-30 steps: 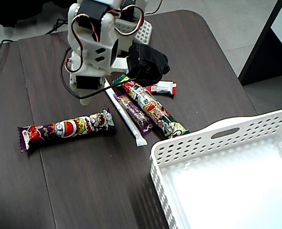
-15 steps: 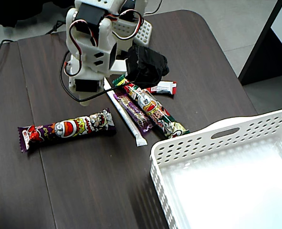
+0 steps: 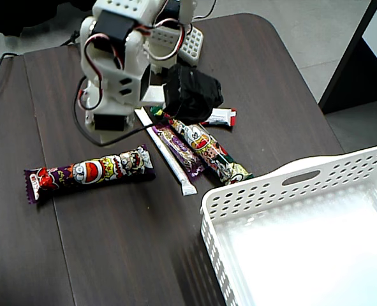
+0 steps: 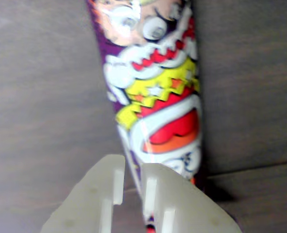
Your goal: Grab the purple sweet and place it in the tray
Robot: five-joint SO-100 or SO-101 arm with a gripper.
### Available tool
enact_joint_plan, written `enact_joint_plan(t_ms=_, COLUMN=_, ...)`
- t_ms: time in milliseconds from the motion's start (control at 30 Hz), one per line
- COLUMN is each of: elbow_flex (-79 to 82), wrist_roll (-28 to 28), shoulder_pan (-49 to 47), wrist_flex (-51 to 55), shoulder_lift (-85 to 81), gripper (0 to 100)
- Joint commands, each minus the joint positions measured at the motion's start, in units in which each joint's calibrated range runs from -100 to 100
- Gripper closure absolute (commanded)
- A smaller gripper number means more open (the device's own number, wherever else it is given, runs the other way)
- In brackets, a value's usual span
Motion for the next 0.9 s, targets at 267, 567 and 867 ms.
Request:
enact_joint_plan(t_ms=267, elbow_flex=-20.06, wrist_roll=0.12, shoulder_pan=0.51, wrist_flex=6.34, shoulder_lift=10.22, gripper=97)
enact_joint_plan(t_ms=567, elbow_flex=-19.88, wrist_roll=0.54, shoulder_pan=0.51, wrist_flex=6.51, shoulder_lift=12.57, gripper=94)
enact_joint_plan(t_ms=867, elbow_flex=-19.43, wrist_roll=8.04, shoulder_pan=1.17, wrist_flex=9.17, shoulder_lift=14.66, gripper=77)
